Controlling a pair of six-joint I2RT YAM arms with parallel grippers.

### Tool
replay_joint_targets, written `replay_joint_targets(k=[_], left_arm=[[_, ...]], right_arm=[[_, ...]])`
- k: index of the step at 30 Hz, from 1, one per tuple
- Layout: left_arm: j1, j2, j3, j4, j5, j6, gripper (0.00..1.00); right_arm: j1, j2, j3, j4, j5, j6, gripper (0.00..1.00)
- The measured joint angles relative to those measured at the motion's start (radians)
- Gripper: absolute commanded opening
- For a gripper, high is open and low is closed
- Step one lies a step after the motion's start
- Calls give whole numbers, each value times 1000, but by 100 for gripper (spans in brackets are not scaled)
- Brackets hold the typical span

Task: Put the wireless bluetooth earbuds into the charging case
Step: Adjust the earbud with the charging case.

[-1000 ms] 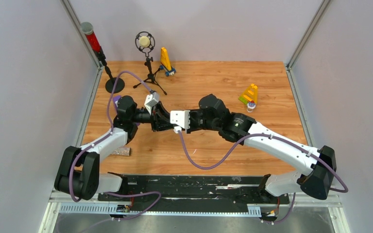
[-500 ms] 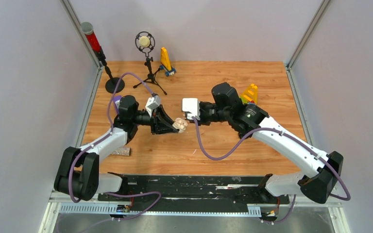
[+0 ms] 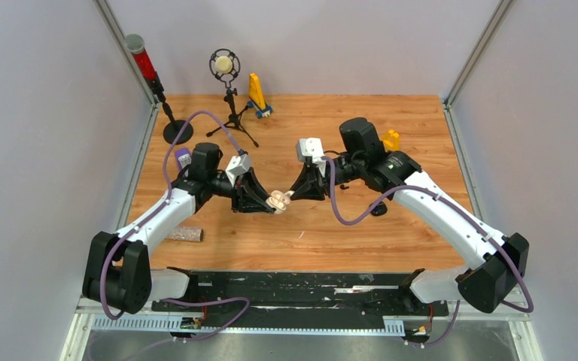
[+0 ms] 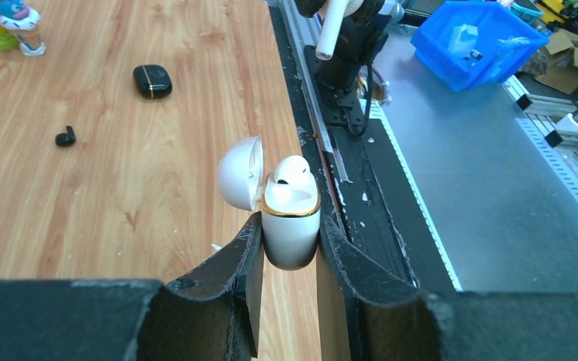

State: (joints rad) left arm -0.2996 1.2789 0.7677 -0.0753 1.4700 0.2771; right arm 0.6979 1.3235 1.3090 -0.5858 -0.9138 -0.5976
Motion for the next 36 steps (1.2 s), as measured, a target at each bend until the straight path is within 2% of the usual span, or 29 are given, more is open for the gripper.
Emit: replay_joint_targets(k=[12,36], left_arm=[[-13,0,0,-117,18,100,16],[-14,0,14,-143,37,122,15]], right_arm=[[-12,107,-1,70,-109,159,22],[40,115,-101,247,-19,290,22]])
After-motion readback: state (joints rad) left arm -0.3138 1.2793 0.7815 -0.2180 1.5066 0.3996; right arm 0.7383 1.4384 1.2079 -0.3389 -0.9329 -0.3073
